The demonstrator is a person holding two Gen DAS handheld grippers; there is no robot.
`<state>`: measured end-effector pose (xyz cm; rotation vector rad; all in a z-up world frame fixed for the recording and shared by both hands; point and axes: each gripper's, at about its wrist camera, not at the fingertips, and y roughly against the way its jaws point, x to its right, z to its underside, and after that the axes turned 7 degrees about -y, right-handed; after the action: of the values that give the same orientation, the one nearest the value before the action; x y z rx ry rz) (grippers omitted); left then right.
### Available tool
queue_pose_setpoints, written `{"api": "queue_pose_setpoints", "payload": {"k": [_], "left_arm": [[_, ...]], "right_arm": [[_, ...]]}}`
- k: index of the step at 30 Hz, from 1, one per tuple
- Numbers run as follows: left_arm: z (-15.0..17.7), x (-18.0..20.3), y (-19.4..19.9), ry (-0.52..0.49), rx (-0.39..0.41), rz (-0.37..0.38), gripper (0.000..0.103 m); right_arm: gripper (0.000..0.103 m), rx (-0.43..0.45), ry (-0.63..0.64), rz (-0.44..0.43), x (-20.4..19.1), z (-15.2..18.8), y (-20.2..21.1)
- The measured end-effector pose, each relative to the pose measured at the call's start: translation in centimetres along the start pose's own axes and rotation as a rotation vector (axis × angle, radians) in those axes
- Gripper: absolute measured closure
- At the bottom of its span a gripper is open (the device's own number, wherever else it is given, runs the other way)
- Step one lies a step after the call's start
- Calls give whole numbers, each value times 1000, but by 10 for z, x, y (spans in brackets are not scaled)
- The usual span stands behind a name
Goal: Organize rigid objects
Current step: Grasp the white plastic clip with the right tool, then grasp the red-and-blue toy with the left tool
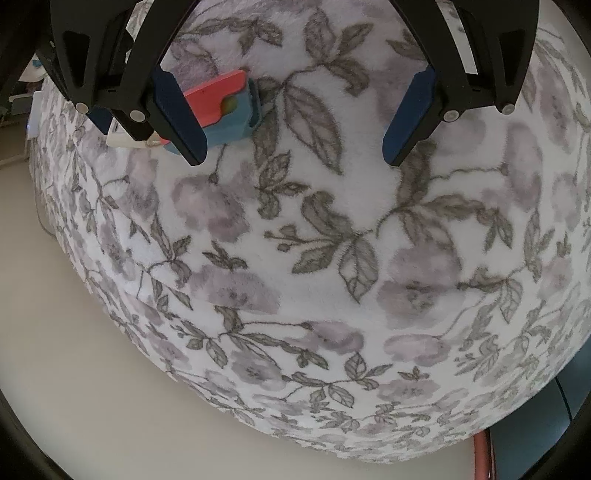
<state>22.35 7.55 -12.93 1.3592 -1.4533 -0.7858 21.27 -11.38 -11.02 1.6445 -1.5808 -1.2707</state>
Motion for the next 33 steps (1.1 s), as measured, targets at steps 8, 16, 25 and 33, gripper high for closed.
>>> {"api": "queue_pose_setpoints", "payload": {"k": [8, 16, 25, 33], "left_arm": [[-1, 8, 0, -3, -3, 33, 7], [1, 4, -2, 5, -15, 24, 7], [3, 21, -3, -32, -20, 55, 7], [5, 46, -13, -95, -37, 28, 7]], "right_arm": [[42, 4, 12, 8, -4, -1, 1], [39, -14, -11, 64, 3, 2, -10], [44, -12, -51, 82, 22, 2, -3], [44, -7, -81, 134, 51, 6, 8]]}}
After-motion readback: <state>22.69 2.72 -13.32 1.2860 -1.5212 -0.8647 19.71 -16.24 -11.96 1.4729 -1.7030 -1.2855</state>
